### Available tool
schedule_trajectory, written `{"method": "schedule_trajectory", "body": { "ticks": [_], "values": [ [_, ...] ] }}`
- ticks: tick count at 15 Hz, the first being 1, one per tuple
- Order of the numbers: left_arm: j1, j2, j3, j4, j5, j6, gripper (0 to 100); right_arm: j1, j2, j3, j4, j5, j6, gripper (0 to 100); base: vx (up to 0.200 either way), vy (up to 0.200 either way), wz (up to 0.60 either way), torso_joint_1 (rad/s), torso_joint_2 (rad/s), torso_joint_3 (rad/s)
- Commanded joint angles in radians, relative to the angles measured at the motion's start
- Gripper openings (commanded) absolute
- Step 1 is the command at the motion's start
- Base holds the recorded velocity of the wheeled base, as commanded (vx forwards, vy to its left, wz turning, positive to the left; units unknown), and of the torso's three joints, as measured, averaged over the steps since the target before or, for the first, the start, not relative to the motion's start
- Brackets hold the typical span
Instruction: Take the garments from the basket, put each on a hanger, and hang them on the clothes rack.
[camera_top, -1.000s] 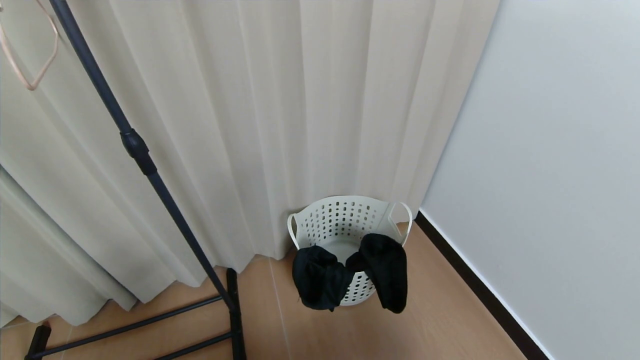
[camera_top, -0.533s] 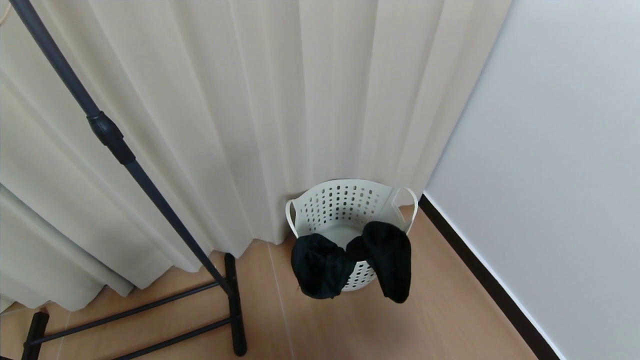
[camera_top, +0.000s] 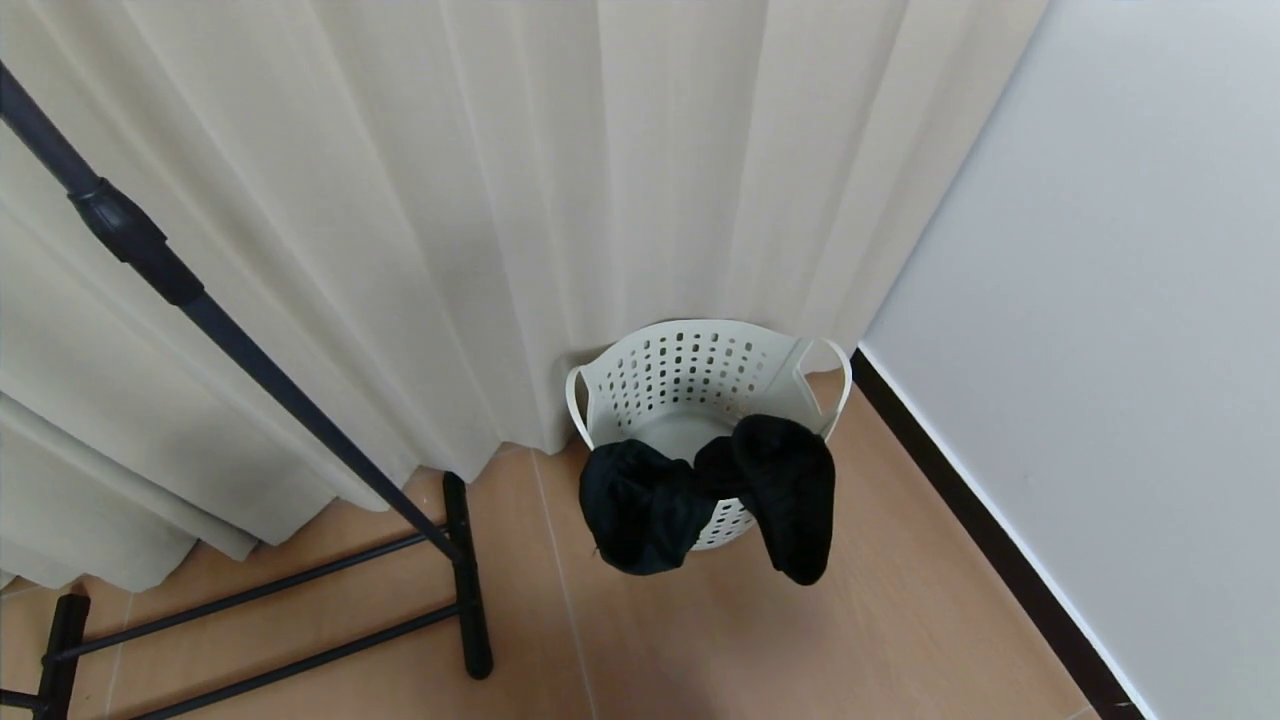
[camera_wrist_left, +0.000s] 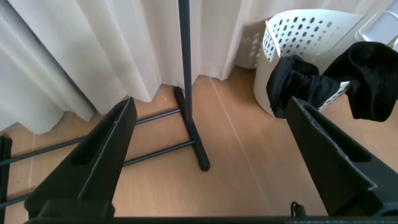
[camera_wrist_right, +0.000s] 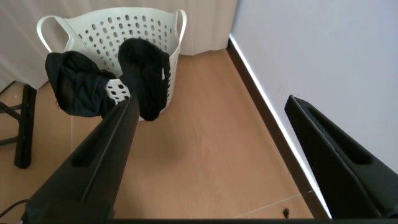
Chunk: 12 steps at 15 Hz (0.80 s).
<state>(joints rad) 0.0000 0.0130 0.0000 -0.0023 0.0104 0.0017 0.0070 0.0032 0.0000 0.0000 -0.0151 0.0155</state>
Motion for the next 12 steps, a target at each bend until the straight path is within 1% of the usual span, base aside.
{"method": "schedule_trajectory", "body": {
  "ticks": [1, 4, 7, 8, 10, 12],
  "values": [
    [0.000, 0.001, 0.000, 0.001, 0.000, 0.000, 100, 0.001, 0.000, 0.000, 0.000, 0.000, 0.000, 100, 0.000, 0.000, 0.00, -0.002, 0.00, -0.198],
    [0.000, 0.001, 0.000, -0.001, 0.000, 0.000, 100, 0.001, 0.000, 0.000, 0.000, 0.001, -0.016, 100, 0.000, 0.000, 0.00, 0.004, 0.01, -0.199],
    [0.000, 0.001, 0.000, 0.001, 0.000, 0.000, 100, 0.001, 0.000, 0.000, 0.000, 0.001, -0.012, 100, 0.000, 0.000, 0.00, 0.004, 0.00, -0.201],
    [0.000, 0.001, 0.000, 0.001, 0.000, 0.000, 100, 0.001, 0.001, 0.000, 0.003, 0.003, -0.026, 100, 0.000, 0.000, 0.00, -0.002, 0.00, -0.188],
    [0.000, 0.001, 0.000, -0.001, 0.002, -0.002, 100, -0.001, 0.003, -0.002, 0.009, 0.020, -0.039, 100, 0.000, 0.000, 0.00, -0.002, 0.00, -0.198],
    [0.000, 0.001, 0.000, -0.002, 0.010, -0.002, 100, 0.021, 0.086, -0.006, 0.012, 0.050, -0.126, 100, 0.000, 0.000, 0.00, 0.002, 0.00, -0.117]
  ]
}}
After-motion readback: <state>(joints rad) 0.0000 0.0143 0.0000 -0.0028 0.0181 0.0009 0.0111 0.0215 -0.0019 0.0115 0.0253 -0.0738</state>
